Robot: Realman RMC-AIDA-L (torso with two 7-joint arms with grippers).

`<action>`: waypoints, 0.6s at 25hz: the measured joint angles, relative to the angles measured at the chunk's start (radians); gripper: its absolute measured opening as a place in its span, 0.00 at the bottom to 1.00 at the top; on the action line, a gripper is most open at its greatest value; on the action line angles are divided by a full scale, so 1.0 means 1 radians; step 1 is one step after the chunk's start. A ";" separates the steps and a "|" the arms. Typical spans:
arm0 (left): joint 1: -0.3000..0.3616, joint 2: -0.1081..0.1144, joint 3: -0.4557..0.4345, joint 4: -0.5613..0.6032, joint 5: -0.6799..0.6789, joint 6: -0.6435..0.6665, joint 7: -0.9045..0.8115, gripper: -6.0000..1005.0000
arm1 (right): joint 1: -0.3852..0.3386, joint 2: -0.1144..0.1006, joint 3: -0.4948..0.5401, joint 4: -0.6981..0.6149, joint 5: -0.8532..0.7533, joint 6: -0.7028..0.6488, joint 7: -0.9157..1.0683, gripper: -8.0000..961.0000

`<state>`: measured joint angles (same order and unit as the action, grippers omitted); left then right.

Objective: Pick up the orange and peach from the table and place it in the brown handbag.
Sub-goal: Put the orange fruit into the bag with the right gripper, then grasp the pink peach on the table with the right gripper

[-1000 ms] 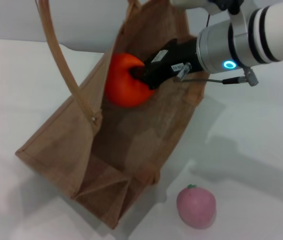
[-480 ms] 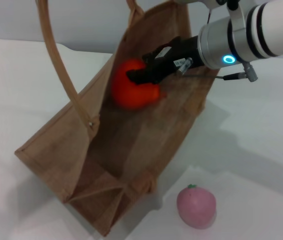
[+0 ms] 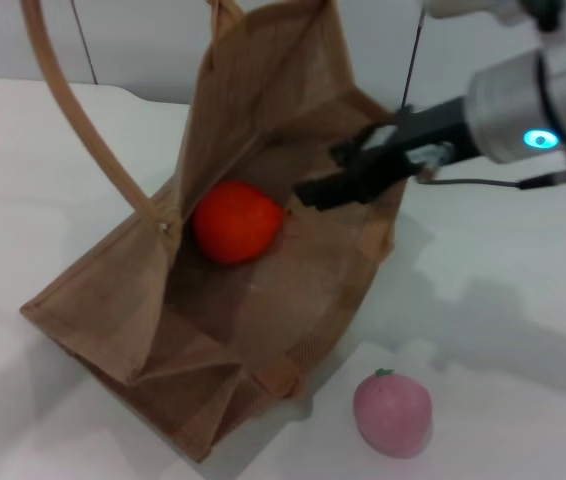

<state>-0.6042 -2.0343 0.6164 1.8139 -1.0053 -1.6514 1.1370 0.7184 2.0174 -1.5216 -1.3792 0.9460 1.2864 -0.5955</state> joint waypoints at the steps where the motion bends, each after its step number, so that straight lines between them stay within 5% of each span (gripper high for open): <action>1: 0.005 0.000 0.000 -0.005 0.005 0.006 0.001 0.18 | -0.014 0.000 0.014 -0.022 -0.002 0.029 0.004 0.69; 7: 0.041 0.003 -0.001 -0.019 0.019 0.055 0.008 0.18 | -0.107 0.001 0.083 -0.165 -0.064 0.211 0.059 0.72; 15: 0.046 0.001 -0.001 -0.019 0.089 0.074 0.005 0.18 | -0.138 0.004 0.014 -0.169 -0.116 0.350 0.129 0.72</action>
<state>-0.5584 -2.0329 0.6152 1.7946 -0.9165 -1.5776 1.1425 0.5808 2.0214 -1.5076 -1.5477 0.8302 1.6361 -0.4669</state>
